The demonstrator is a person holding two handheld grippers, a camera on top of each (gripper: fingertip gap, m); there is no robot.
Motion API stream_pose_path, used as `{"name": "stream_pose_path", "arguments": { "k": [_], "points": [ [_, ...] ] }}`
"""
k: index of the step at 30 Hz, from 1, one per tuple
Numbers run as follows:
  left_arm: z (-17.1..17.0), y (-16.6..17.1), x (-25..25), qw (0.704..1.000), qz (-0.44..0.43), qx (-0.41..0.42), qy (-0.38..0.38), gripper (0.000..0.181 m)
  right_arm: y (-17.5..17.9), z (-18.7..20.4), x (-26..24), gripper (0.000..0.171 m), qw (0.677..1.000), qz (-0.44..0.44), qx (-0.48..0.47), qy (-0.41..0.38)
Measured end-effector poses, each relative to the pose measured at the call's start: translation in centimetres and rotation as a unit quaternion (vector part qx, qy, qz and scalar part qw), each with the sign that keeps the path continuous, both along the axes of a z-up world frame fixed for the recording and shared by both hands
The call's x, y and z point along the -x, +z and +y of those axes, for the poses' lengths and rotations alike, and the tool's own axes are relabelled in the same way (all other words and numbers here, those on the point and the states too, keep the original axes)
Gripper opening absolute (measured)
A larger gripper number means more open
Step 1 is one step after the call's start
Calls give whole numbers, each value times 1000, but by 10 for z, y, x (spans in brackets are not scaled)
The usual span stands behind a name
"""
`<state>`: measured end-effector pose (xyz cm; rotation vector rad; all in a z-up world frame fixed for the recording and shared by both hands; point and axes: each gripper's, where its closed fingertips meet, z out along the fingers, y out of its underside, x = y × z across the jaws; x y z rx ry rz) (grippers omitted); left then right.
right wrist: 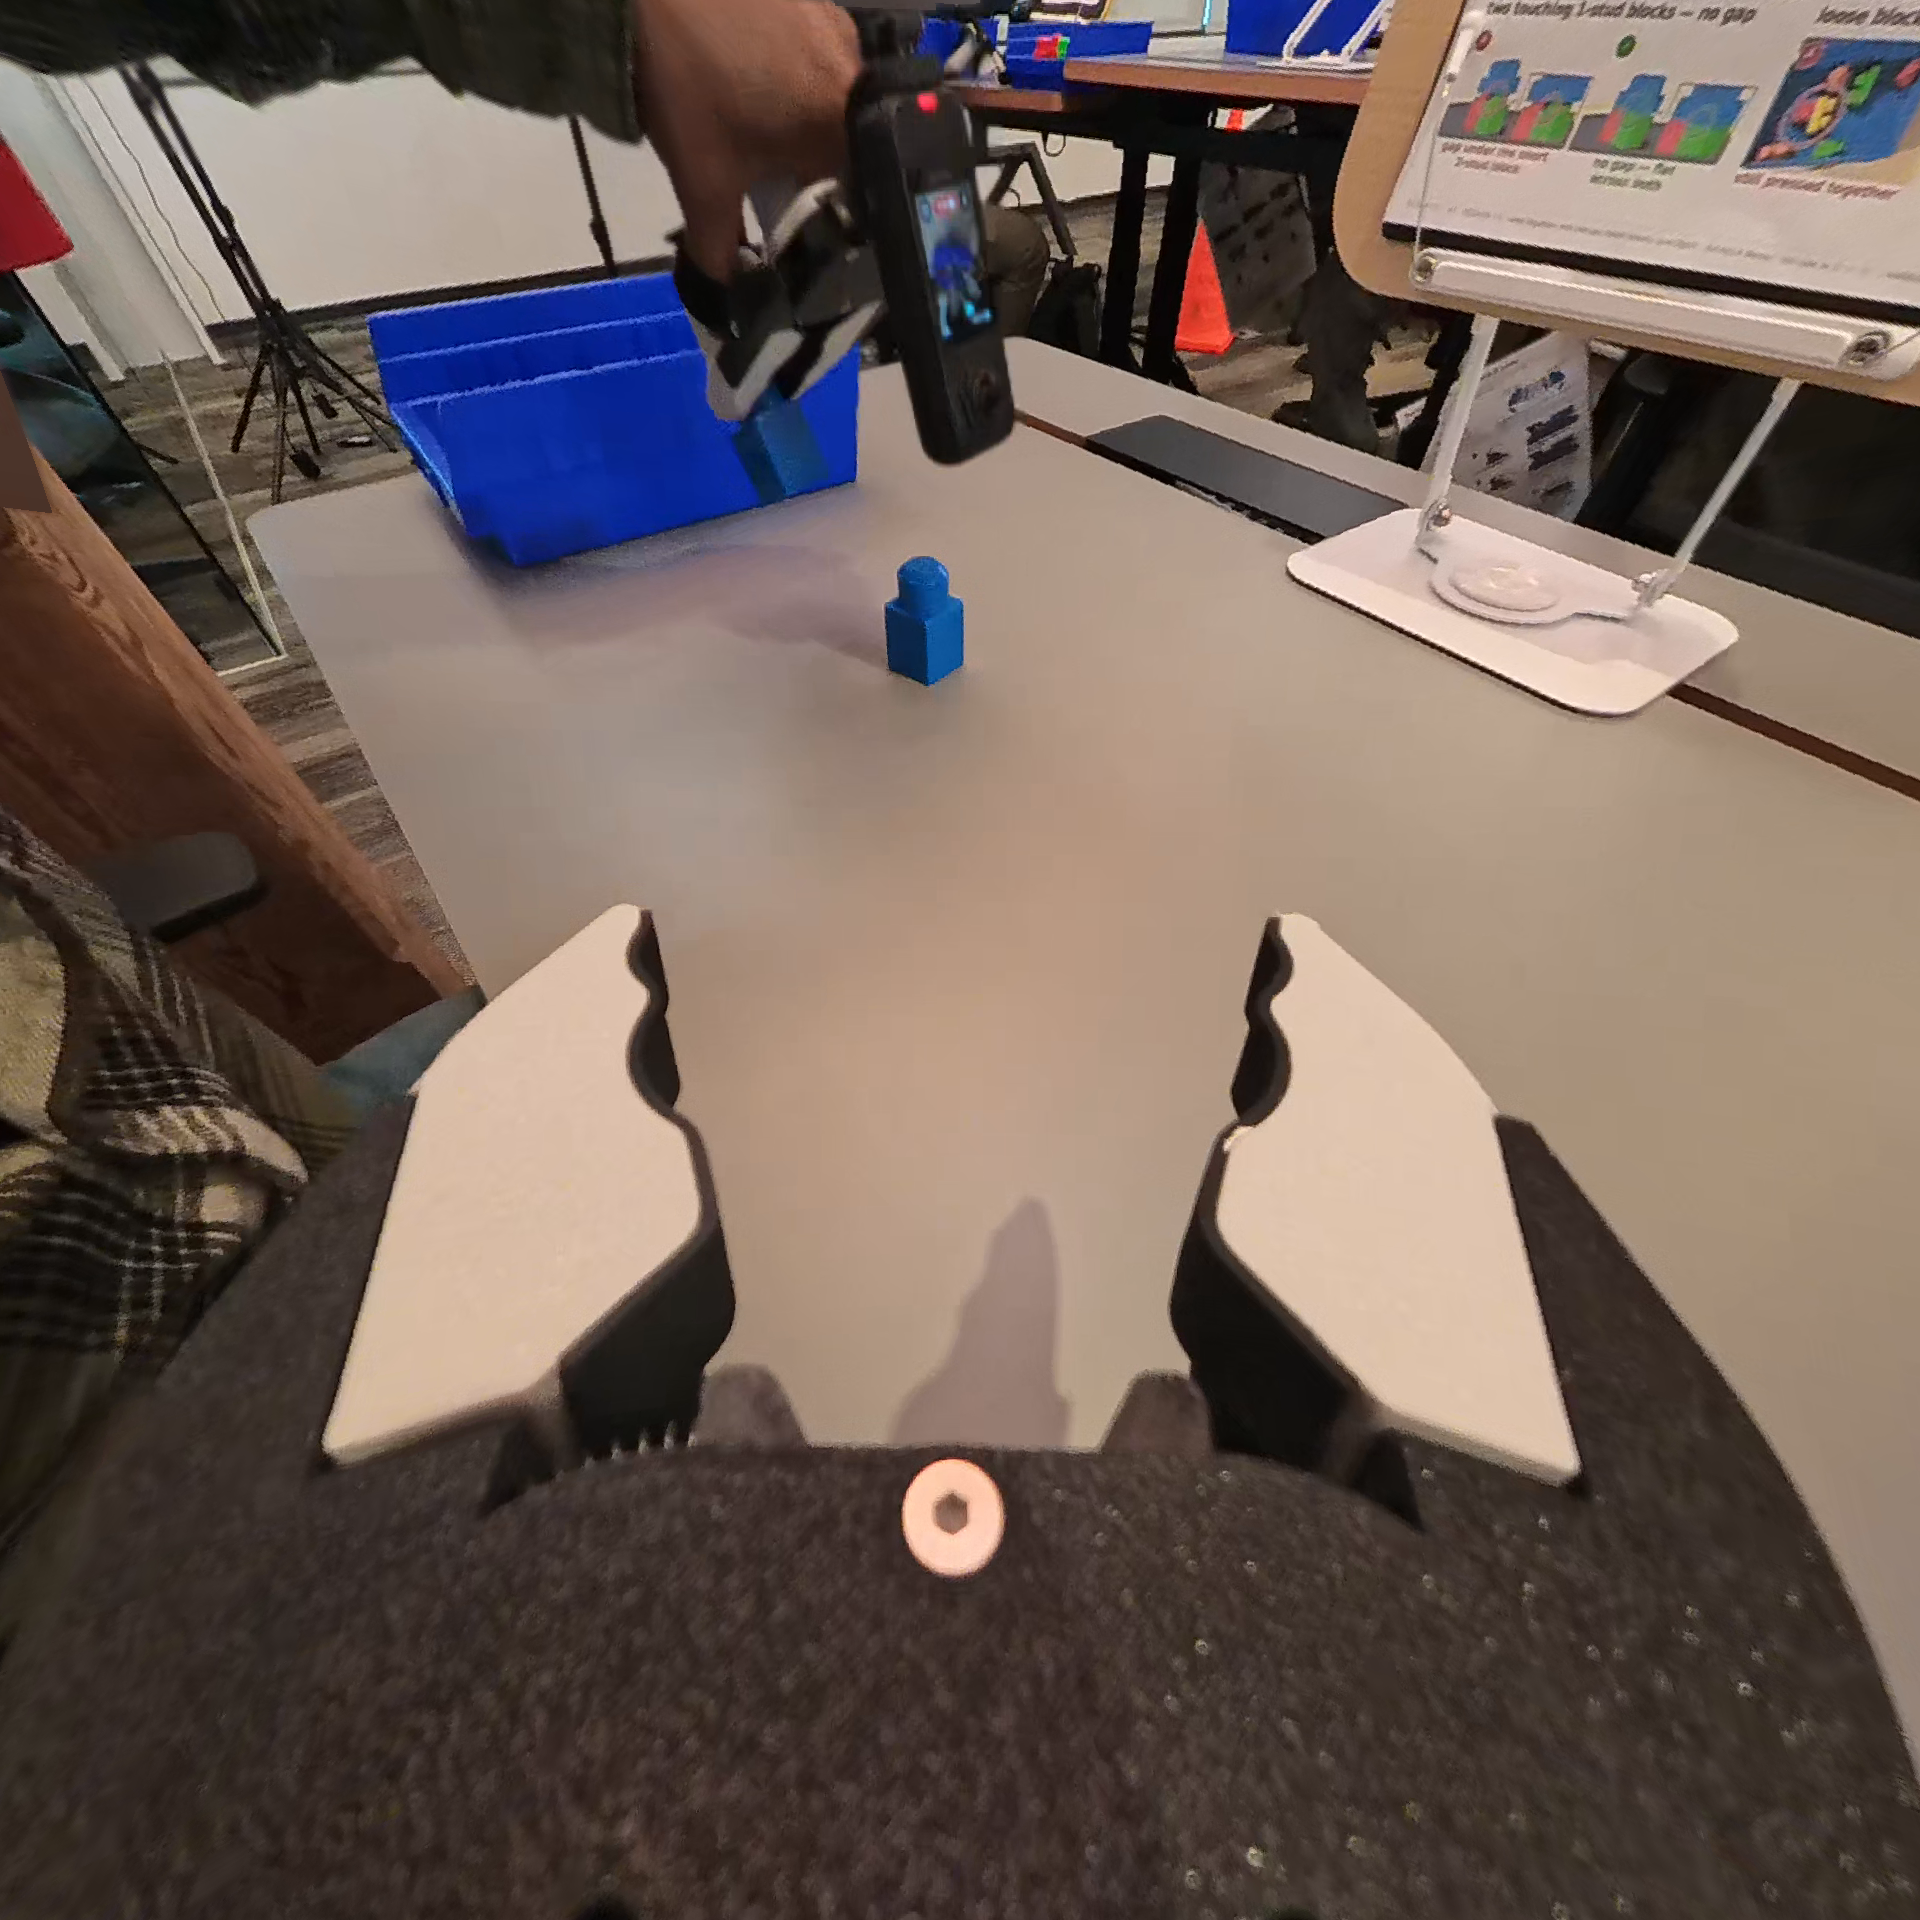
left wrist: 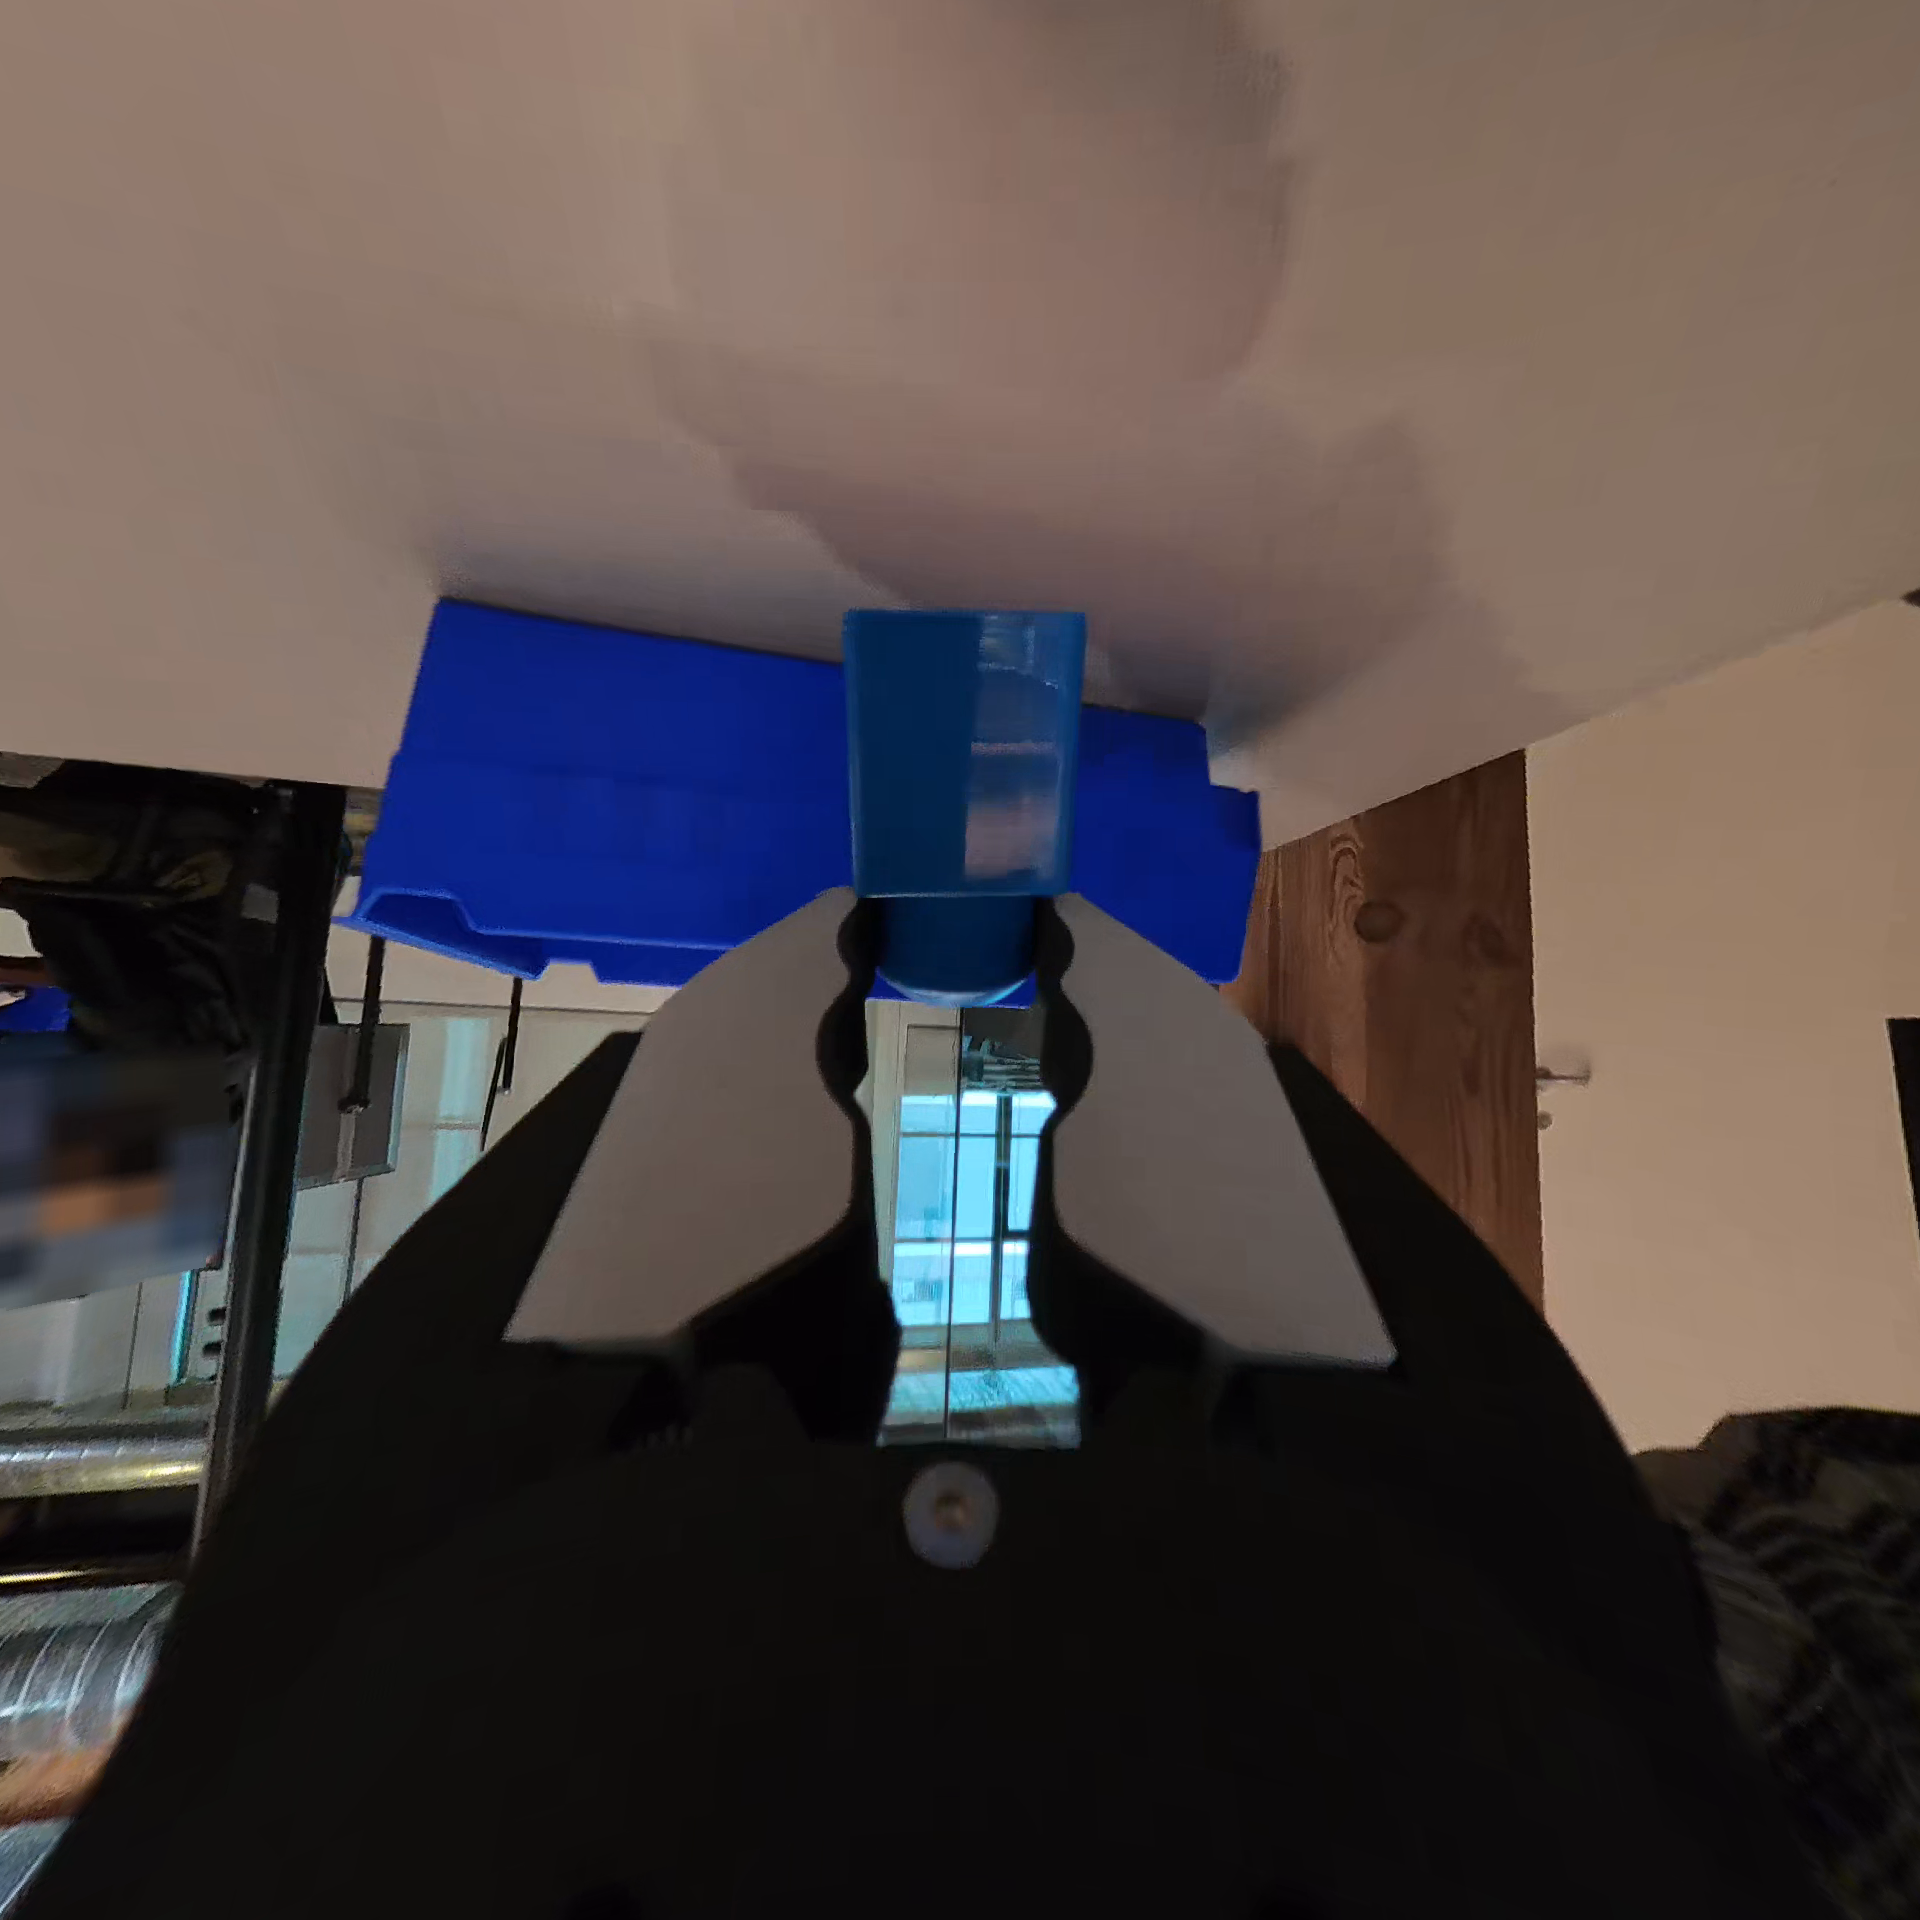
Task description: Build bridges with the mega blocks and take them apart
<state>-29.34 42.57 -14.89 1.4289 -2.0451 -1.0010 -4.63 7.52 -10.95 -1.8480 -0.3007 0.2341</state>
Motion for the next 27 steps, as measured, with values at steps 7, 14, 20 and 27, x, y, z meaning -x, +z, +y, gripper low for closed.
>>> {"name": "stream_pose_path", "arguments": {
  "k": [7, 14, 20, 27],
  "points": [
    [-22, -17, -27, 999, 35, 10, 14, 29, 1, -23, -16, 105, 1000, 0, -10, -25],
    [-22, -33, -41, 997, 70, 12, 8, 29, 0, -38, -24, 105, 999, -1, -16, -42],
    [-24, -41, -57, 998, 68, 14, -4, 29, 0, -45, -31, 105, 998, -1, -14, -54],
    [-25, -44, -63, 997, 78, 4, -2, 29, 0, -47, -34, 104, 998, -1, -13, -58]
  ]
}}
